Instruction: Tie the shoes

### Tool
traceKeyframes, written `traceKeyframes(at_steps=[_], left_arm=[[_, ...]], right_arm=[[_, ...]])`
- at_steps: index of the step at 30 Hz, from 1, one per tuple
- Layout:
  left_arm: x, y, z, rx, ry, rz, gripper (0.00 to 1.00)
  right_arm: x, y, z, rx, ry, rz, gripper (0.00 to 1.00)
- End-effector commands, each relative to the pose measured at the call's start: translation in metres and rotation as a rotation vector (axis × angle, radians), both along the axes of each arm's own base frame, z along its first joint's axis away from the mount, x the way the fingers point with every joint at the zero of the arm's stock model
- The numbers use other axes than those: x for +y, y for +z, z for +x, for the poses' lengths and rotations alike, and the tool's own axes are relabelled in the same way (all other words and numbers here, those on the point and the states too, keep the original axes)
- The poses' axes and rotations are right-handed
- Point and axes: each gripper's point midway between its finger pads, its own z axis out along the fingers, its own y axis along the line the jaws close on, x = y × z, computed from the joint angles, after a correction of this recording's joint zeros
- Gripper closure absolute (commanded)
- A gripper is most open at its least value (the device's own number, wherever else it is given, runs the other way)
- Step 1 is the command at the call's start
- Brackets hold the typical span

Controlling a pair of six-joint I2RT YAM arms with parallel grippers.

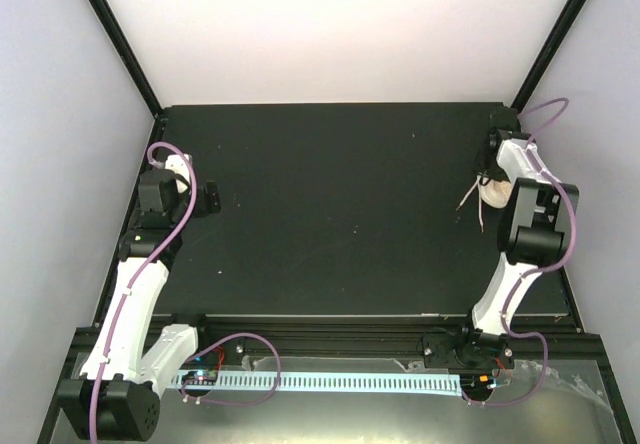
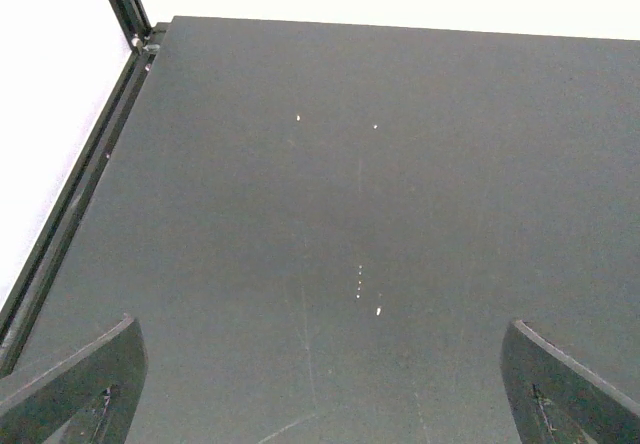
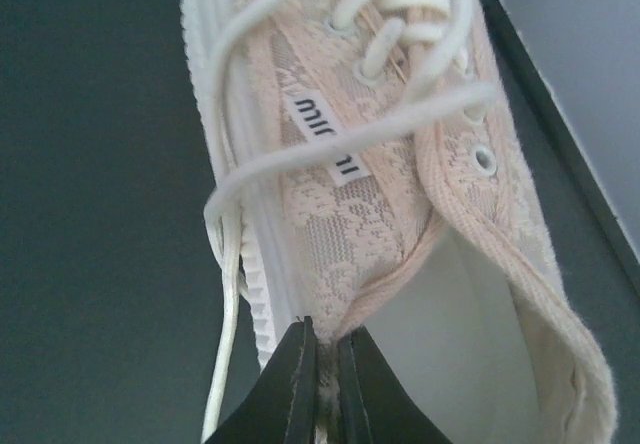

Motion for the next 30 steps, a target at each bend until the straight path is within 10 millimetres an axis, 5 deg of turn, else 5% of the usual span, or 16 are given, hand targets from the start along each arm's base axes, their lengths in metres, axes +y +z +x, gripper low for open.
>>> traceKeyframes(at_steps=[1, 4, 10, 16, 21, 24, 30], left_arm=[[-0.002, 0.002, 0.001, -0.009, -0.015, 0.007, 0.01], [-0.002, 0.006, 0.000, -0.023, -0.015, 0.005, 0.01], [-0.004, 0.008, -0.002, -0.034, -0.023, -0.001, 0.01], [-0.004, 0.003, 0.000, -0.018, -0.021, 0.000, 0.01], [-0.004, 0.000, 0.001, -0.008, -0.023, -0.004, 0.01], [-0.004, -0.001, 0.000, -0.006, -0.021, -0.002, 0.01], [-0.004, 0.001, -0.001, -0.012, -0.021, 0.000, 0.01]], right_arm=[[0.034, 0.067, 0.000, -0.177, 0.095, 0.124, 0.98], [0.065, 0.083, -0.014, -0.227, 0.150, 0.208, 0.98], [0.146, 0.069, -0.044, -0.197, 0.269, 0.335, 0.98], [0.279, 0.087, -0.080, -0.209, 0.484, 0.448, 0.98], [0.381, 0.146, -0.122, -0.324, 0.616, 0.577, 0.98], [0.398, 0.161, -0.134, -0.347, 0.631, 0.604, 0.98], [0.363, 0.115, -0.132, -0.299, 0.562, 0.390, 0.98]])
